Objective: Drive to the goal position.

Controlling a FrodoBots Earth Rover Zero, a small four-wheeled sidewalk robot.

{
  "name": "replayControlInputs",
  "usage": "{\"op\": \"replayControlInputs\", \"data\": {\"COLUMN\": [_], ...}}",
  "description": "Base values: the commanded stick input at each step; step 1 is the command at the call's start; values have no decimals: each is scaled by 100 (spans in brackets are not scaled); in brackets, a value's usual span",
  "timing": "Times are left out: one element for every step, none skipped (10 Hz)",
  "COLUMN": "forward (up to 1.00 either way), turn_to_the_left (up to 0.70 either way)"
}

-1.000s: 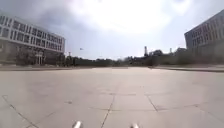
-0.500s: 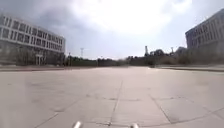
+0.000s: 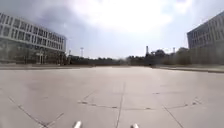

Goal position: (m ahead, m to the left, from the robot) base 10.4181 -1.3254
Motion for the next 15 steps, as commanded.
{"op": "replayControlInputs", "data": {"forward": [70, 70, 70, 70, 70, 70, 70, 70, 70, 70, 70, 70, 70, 70, 70], "turn_to_the_left": [0, 0, 0, 0, 0, 0, 0, 0, 0, 0, 0, 0, 0, 0, 0]}}
